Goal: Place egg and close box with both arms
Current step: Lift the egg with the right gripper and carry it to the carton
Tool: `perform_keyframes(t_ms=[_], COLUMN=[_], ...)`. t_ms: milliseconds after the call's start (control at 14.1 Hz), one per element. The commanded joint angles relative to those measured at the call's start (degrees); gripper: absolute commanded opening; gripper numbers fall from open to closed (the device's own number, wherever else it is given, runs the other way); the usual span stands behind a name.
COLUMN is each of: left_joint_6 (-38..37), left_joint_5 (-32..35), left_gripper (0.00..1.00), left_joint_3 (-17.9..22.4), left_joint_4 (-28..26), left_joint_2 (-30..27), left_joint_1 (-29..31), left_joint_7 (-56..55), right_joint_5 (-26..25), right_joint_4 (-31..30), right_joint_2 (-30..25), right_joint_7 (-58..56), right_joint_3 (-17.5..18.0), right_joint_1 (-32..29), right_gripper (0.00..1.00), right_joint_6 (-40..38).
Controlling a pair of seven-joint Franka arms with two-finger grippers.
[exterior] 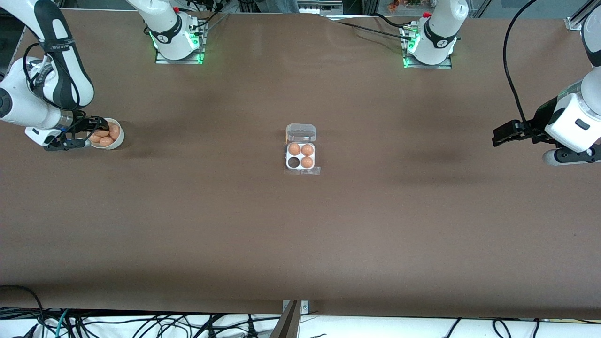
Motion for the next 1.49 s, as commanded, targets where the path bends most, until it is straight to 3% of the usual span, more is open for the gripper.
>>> perform_keyframes(t_ms=[0, 284, 640, 1422], left_joint_6=[-0.5, -0.5, -0.5, -0.5], left_joint_5=[-0.7, -0.7, -0.7, -0.7], left_gripper=[1.0, 1.0, 1.0, 1.0], left_joint_3=[0.1, 0.1, 0.1, 0.1], left_joint_4=[0.1, 0.1, 0.1, 0.1], left_joint_2=[0.0, 0.0, 0.0, 0.3], left_joint_1=[0.1, 0.1, 0.1, 0.1], left_joint_7=[1.3, 1.3, 1.3, 1.3], right_joint_5=[-0.7, -0.6, 1.0, 23.2], right_joint_4=[5.2, 12.7, 25.2, 46.5], right_joint_2=[-0.6, -0.5, 3.6, 22.9], right_joint_7=[0.8, 4.1, 21.8, 65.3], right_joint_3=[0.2, 0.2, 0.2, 0.3], right_joint_1=[1.4, 5.4, 18.2, 45.6], right_gripper=[0.42, 0.42, 0.41, 0.42], right_joint_6=[-8.0, -17.2, -29.5, -30.8])
